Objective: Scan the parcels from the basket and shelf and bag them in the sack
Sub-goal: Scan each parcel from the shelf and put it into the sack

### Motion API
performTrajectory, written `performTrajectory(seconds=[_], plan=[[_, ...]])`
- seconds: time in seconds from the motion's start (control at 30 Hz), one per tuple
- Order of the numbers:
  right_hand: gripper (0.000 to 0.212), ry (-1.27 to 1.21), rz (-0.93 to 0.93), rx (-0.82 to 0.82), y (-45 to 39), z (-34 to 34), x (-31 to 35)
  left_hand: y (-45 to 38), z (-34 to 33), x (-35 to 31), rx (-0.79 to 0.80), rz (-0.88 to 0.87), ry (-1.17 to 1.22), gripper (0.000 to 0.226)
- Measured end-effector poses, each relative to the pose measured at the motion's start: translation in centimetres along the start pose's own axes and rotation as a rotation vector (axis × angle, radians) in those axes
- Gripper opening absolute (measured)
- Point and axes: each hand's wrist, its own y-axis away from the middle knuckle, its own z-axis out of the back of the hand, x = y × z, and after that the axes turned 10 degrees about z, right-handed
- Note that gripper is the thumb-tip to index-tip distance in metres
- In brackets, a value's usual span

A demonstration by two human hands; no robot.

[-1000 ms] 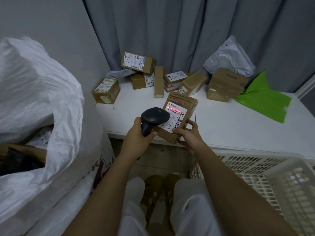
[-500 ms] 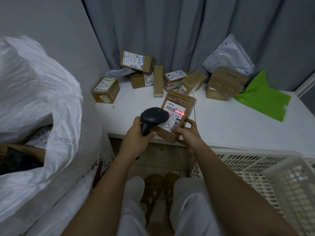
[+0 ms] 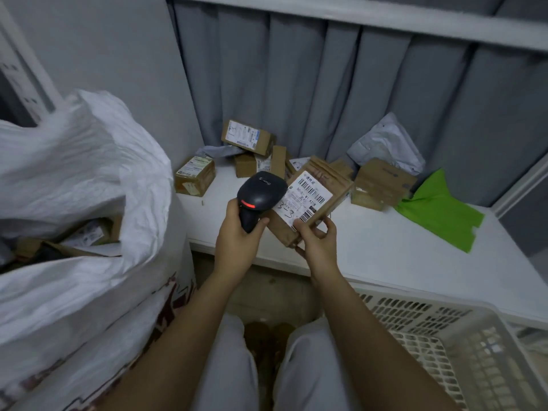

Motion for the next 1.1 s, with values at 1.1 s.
performTrajectory(seconds=[1.1], plan=[[0.034, 0.586, 0.696, 0.576, 12.8, -12.5, 14.7, 13.2, 21.5, -10.8, -0.419, -0.127, 0.105, 0.037]])
